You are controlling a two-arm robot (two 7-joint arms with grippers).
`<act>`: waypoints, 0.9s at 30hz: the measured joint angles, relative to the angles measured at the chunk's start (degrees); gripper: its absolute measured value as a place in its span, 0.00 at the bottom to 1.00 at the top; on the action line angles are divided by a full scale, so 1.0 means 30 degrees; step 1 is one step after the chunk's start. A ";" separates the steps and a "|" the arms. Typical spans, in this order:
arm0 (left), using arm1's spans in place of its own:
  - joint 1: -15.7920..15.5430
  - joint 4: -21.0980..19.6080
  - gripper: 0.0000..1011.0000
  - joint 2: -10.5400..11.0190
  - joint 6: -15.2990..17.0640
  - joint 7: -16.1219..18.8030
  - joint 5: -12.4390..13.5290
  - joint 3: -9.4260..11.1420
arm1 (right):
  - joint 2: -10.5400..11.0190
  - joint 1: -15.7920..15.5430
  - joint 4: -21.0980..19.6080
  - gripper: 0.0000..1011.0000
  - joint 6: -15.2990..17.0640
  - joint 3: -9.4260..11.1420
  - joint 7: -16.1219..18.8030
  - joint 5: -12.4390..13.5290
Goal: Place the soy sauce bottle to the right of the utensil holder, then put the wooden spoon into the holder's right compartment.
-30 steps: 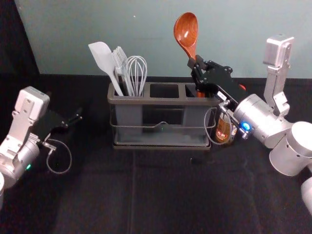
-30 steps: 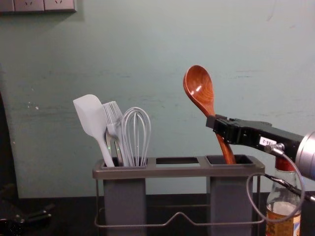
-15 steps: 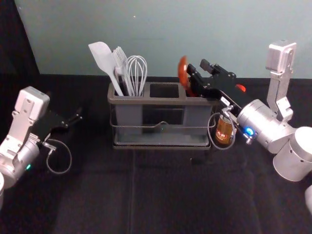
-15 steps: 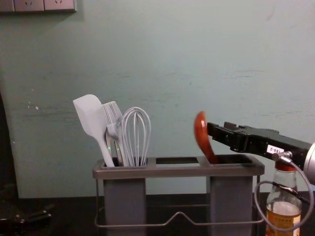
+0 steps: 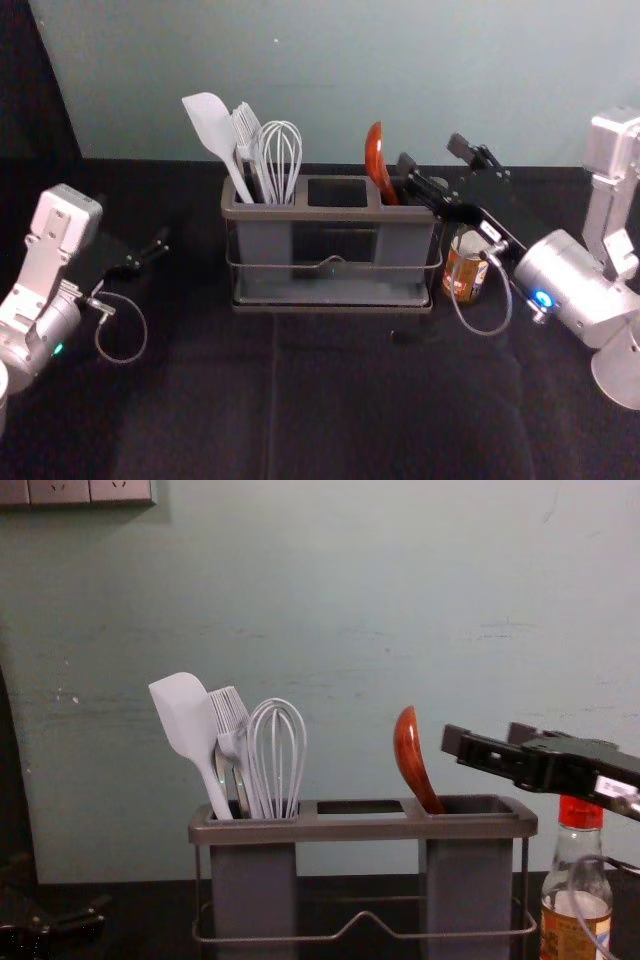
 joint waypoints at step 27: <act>0.0000 0.0000 0.99 0.0000 -0.0001 0.0000 -0.0001 0.0001 | 0.1989 -0.4137 -0.1869 0.99 -0.1842 0.3070 -0.0322 -0.1134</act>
